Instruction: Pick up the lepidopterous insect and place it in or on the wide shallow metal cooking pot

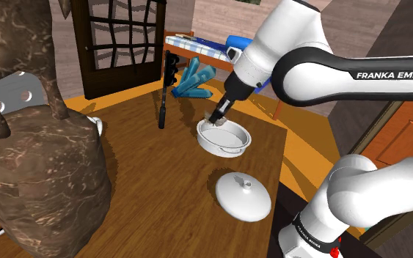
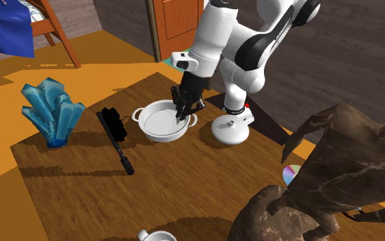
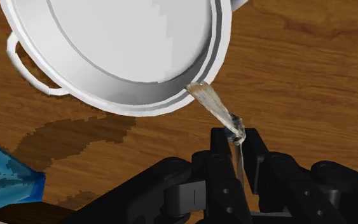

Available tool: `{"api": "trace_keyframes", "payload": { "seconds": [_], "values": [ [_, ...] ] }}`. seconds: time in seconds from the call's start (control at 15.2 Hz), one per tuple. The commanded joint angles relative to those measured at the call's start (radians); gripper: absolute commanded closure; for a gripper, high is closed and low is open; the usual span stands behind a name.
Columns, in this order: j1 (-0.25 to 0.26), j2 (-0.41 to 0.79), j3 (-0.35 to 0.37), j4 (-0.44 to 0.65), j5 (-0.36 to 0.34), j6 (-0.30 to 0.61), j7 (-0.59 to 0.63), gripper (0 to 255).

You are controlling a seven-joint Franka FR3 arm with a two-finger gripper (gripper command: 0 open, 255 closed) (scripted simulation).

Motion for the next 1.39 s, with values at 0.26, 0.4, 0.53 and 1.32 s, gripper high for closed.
{"api": "trace_keyframes", "payload": {
  "seconds": [0.26,0.4,0.53,1.32],
  "values": [
    [-0.047,-0.010,-0.156,-0.029,-0.041,0.014,-0.168,255],
    [-0.065,-0.003,-0.206,-0.026,-0.055,0.018,-0.222,255],
    [-0.073,0.004,-0.230,-0.036,-0.062,0.034,-0.249,255],
    [-0.070,0.048,-0.221,-0.173,-0.055,0.214,-0.248,255]
  ]
}}
